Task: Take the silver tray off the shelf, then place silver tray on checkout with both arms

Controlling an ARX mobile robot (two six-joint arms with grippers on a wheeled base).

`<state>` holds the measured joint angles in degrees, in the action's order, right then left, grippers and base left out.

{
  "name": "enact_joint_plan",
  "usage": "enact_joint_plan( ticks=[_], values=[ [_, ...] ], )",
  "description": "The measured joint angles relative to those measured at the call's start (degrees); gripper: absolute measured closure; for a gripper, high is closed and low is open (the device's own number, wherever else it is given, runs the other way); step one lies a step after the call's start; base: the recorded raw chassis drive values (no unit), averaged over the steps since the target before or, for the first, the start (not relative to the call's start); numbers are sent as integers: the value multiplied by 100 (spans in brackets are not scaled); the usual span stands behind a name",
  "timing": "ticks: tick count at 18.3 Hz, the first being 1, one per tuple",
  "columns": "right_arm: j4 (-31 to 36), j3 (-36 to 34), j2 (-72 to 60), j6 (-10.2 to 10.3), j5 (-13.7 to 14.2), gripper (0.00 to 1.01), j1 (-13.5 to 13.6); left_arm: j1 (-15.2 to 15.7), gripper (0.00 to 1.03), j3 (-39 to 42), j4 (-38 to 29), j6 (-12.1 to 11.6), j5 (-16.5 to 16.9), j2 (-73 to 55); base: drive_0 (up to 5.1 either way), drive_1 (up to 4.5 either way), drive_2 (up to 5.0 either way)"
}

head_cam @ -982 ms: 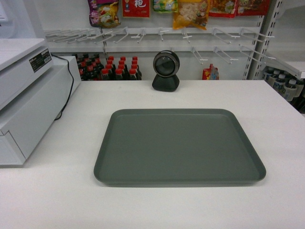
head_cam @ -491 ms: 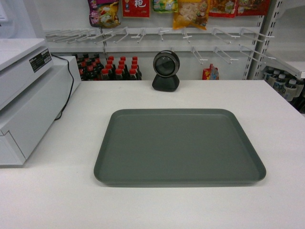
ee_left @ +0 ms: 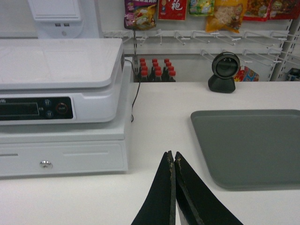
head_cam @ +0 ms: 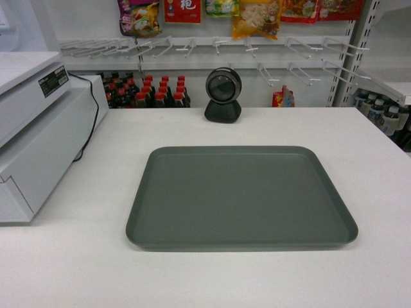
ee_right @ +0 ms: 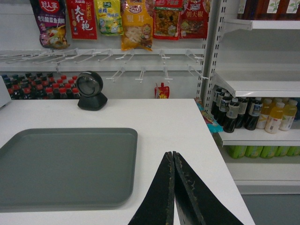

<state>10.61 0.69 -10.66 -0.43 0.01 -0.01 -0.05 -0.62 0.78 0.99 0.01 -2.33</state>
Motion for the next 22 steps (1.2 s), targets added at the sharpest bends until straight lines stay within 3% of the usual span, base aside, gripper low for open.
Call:
enact_joint_plan(
  ticks=[1, 3, 8, 9, 10, 13, 14, 16, 17, 22],
  values=[
    [-50, 0, 61, 0, 0, 99, 0, 0, 102, -7, -166, 0, 13, 175, 0, 0, 0],
    [-1102, 4, 935, 2, -4, 99, 0, 0, 102, -2, -20, 0, -17, 175, 0, 0, 0],
    [-1086, 2, 1043, 0, -2, 98, 0, 0, 100, -2, -59, 0, -7, 175, 0, 0, 0],
    [-1088, 2, 1043, 2, -2, 76, 0, 0, 77, -2, -57, 0, -2, 175, 0, 0, 0],
    [-1088, 2, 1043, 2, -2, 63, 0, 0, 64, -2, -57, 0, -2, 175, 0, 0, 0],
    [-1088, 2, 1043, 2, -2, 38, 0, 0, 39, -2, -57, 0, -2, 175, 0, 0, 0],
    [-1088, 2, 1043, 2, -2, 24, 0, 0, 26, -2, -55, 0, -2, 175, 0, 0, 0],
    [-1088, 2, 1043, 2, -2, 6, 0, -2, 8, -2, -55, 0, -2, 175, 0, 0, 0],
    [-1088, 2, 1043, 13, -2, 1, 0, 0, 3, -2, -57, -4, -2, 175, 0, 0, 0],
    [-1088, 2, 1043, 17, -2, 3, 0, 0, 5, -2, -55, -2, -2, 175, 0, 0, 0]
  ],
)
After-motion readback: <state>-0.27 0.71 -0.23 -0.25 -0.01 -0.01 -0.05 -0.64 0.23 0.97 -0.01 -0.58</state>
